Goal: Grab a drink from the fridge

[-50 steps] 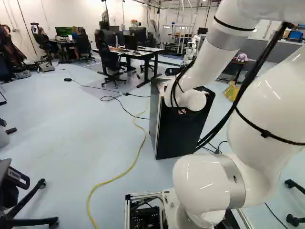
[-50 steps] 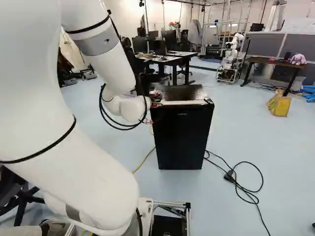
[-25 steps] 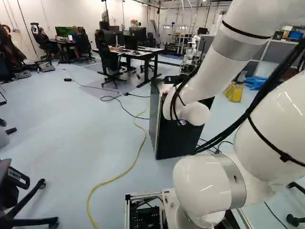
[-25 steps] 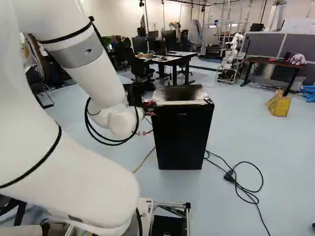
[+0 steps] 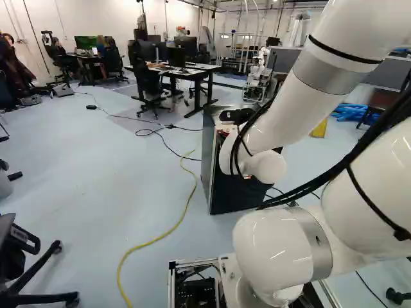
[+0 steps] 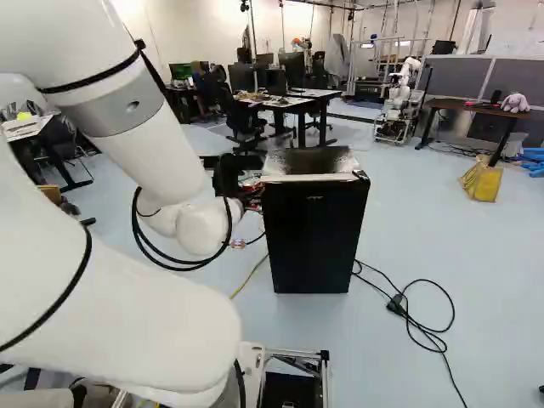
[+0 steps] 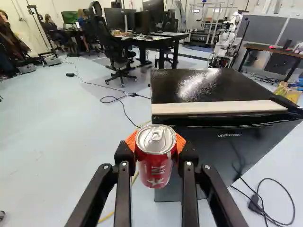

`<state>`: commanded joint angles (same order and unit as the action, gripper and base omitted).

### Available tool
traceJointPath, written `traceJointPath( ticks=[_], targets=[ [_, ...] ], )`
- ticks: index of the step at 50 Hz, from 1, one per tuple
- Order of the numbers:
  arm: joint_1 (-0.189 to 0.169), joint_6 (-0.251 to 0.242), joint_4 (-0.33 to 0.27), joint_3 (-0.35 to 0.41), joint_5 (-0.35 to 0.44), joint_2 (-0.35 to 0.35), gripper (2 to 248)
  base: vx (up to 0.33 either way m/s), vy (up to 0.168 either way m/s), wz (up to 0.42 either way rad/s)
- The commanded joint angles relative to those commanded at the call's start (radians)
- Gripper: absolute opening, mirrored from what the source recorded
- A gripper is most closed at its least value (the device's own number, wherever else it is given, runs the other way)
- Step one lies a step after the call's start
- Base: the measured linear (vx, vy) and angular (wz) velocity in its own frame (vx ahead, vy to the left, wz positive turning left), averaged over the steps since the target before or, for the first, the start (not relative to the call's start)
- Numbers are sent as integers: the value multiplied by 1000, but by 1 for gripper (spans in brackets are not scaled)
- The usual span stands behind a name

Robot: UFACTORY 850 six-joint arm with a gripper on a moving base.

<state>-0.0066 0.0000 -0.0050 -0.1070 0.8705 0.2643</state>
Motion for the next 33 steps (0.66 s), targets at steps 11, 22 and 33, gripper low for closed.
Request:
traceJointPath(
  ticks=[11,22,33],
  targets=[
    [5,0,4,16,2,12,98,0,0,0],
    [7,0,5,20,2,15,98,0,0,0],
    [7,0,5,20,2,15,98,0,0,0]
  ],
)
